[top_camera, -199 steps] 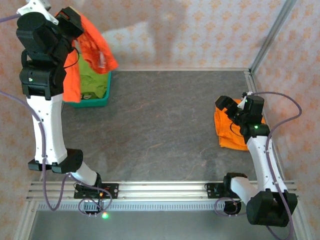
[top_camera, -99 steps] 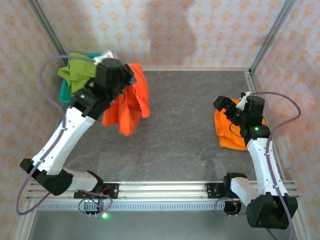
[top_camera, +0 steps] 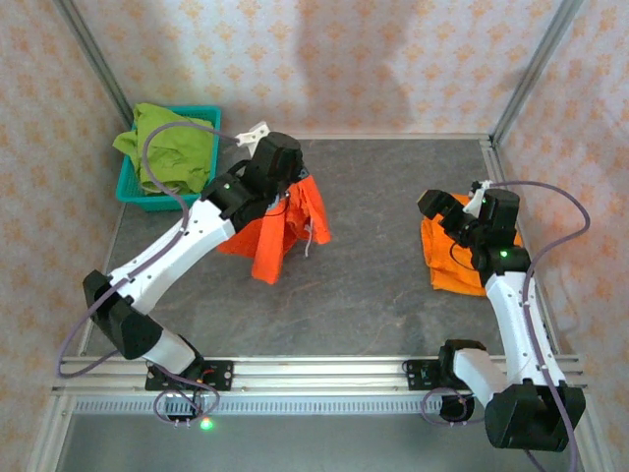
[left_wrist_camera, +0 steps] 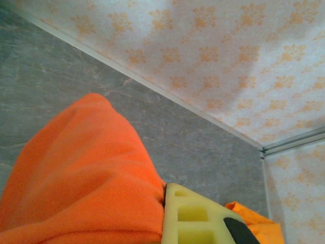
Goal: Fold and stack the shorts
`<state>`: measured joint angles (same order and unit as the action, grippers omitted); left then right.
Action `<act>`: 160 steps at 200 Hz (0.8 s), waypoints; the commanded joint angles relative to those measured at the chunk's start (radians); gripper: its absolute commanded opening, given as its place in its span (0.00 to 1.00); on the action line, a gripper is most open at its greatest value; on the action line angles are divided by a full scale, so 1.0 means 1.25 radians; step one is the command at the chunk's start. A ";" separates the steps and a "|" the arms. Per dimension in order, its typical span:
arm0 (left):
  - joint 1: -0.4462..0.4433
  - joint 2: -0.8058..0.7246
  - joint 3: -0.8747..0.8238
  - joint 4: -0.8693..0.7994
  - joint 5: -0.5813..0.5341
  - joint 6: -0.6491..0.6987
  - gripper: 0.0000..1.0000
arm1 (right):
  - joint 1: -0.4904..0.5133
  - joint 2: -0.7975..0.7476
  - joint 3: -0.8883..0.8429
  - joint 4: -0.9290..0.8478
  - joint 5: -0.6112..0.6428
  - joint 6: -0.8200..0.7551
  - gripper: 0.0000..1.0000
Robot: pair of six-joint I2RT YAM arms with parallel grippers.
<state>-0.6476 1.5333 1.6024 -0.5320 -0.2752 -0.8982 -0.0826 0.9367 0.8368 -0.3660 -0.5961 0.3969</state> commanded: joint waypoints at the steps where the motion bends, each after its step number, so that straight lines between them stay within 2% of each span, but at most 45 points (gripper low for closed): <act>1: -0.012 0.000 0.026 0.061 0.005 -0.041 0.00 | 0.005 -0.026 -0.012 0.020 -0.003 0.005 0.94; 21: -0.017 0.001 -0.028 0.088 0.026 -0.067 0.00 | 0.005 -0.027 -0.014 0.020 -0.006 0.004 0.94; 47: -0.036 -0.008 -0.177 0.164 0.054 -0.100 0.00 | 0.007 -0.027 -0.025 0.023 -0.009 0.005 0.93; 73: -0.058 0.000 -0.298 0.189 0.079 -0.100 0.11 | 0.017 -0.024 -0.042 0.027 -0.010 0.007 0.92; 89: -0.060 -0.007 -0.359 0.216 0.099 -0.100 0.24 | 0.030 -0.024 -0.058 0.036 -0.010 0.013 0.92; 100: -0.060 -0.024 -0.383 0.225 0.105 -0.086 0.39 | 0.049 -0.022 -0.068 0.041 -0.003 0.014 0.92; 115: -0.060 -0.063 -0.390 0.216 0.095 -0.052 0.55 | 0.095 -0.017 -0.074 0.040 0.026 0.008 0.91; 135: -0.056 -0.131 -0.388 0.185 0.051 -0.009 0.67 | 0.193 0.000 -0.071 0.032 0.093 -0.013 0.92; 151: -0.040 -0.189 -0.394 0.156 0.027 0.013 0.83 | 0.286 0.025 -0.066 0.023 0.158 -0.029 0.92; 160: -0.022 -0.222 -0.403 0.139 0.028 0.017 0.87 | 0.337 0.041 -0.065 0.020 0.191 -0.033 0.92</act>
<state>-0.7185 1.3842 1.1038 -0.3244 -0.1669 -0.9360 0.2085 0.9512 0.7525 -0.3500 -0.4984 0.3912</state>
